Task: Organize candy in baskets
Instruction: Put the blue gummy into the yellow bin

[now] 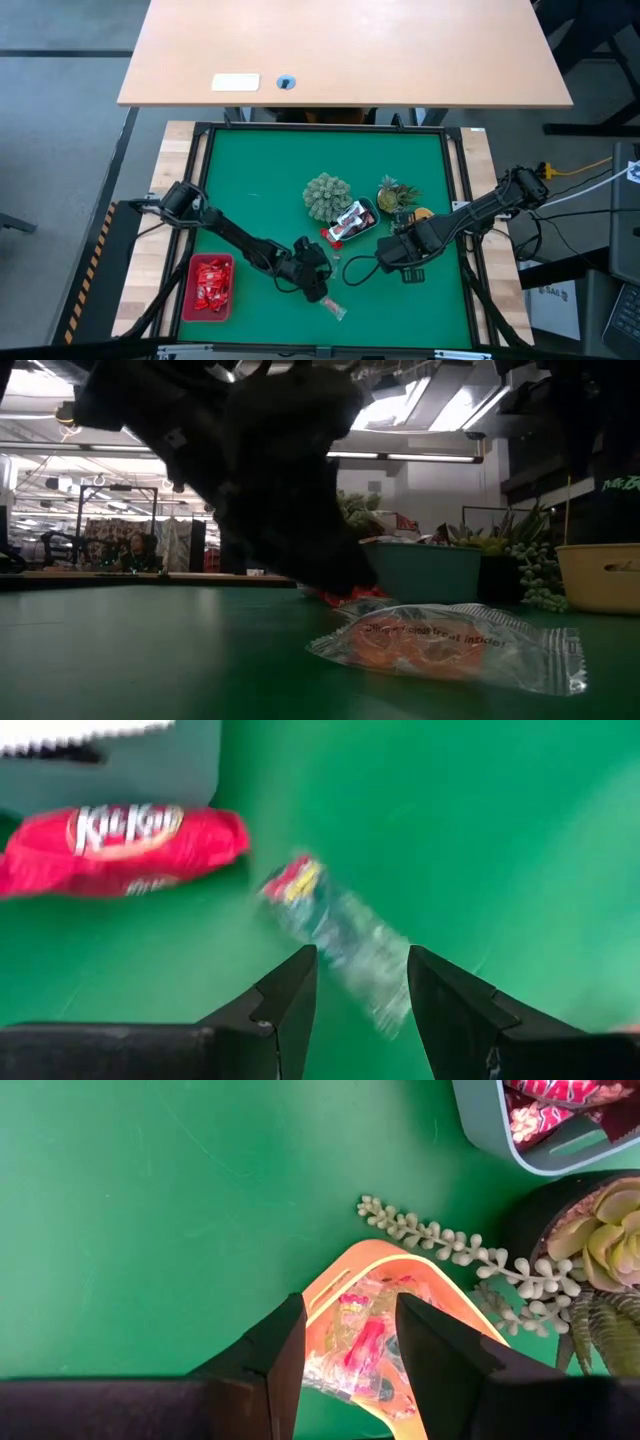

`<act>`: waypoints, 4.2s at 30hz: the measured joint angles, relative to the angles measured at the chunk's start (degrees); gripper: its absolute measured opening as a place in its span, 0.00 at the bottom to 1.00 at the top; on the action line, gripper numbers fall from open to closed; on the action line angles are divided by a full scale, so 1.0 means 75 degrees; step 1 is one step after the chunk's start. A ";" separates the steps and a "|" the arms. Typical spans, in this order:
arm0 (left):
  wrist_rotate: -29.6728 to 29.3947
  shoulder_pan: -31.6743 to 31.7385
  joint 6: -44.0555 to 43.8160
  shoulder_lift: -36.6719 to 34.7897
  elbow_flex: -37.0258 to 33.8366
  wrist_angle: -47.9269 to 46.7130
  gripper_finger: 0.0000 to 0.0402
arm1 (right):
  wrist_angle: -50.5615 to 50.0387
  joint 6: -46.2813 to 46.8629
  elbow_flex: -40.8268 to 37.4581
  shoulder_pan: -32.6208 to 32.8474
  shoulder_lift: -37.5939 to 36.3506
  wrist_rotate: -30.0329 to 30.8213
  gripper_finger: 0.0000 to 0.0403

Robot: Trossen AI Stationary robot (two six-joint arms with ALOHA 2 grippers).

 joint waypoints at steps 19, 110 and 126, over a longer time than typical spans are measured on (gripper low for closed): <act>0.0035 0.0000 -0.0020 0.0441 -0.0008 0.0627 0.38 | 0.1111 -0.0003 0.0000 0.0000 0.0003 0.0000 0.39; 0.0440 0.0047 -0.0137 0.0341 -0.0011 0.1434 0.00 | 0.6263 -0.2693 -0.0903 0.0000 0.2547 0.0387 0.39; 0.0440 0.0056 -0.0143 0.0341 -0.0011 0.1496 0.07 | 0.5727 -0.2680 -0.0783 -0.0105 0.2478 -0.0355 0.09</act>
